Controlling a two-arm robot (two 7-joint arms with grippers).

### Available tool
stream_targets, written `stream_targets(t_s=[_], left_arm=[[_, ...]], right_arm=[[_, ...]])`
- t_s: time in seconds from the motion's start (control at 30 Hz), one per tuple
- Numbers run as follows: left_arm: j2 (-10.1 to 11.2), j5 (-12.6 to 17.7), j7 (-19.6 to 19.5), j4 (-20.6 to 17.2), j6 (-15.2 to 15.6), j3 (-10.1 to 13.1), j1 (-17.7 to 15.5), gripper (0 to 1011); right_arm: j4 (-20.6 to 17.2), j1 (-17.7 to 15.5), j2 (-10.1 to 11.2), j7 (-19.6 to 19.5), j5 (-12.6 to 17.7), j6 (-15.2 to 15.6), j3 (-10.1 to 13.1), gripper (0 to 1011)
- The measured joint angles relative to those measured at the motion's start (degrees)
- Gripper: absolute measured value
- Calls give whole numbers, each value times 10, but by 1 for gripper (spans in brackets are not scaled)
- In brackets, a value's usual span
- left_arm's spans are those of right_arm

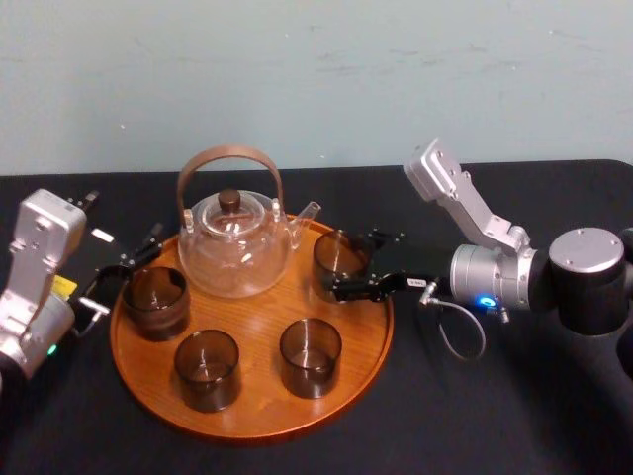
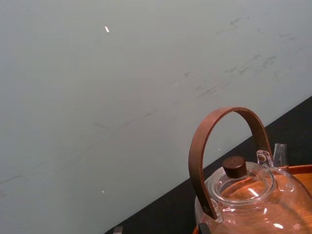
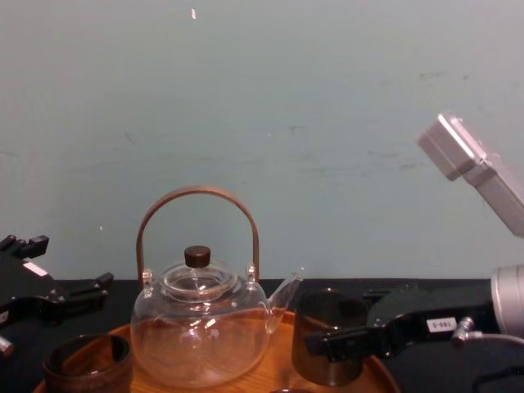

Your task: Pick up the glass from the table and place it on the tray.

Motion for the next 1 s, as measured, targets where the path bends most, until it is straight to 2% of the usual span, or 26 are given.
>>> stream_targets(t_s=[1.0], left_arm=[[0, 0, 0, 0, 0, 0, 0, 1001]], right_arm=[[34, 1, -16, 3, -12, 4, -1, 903]])
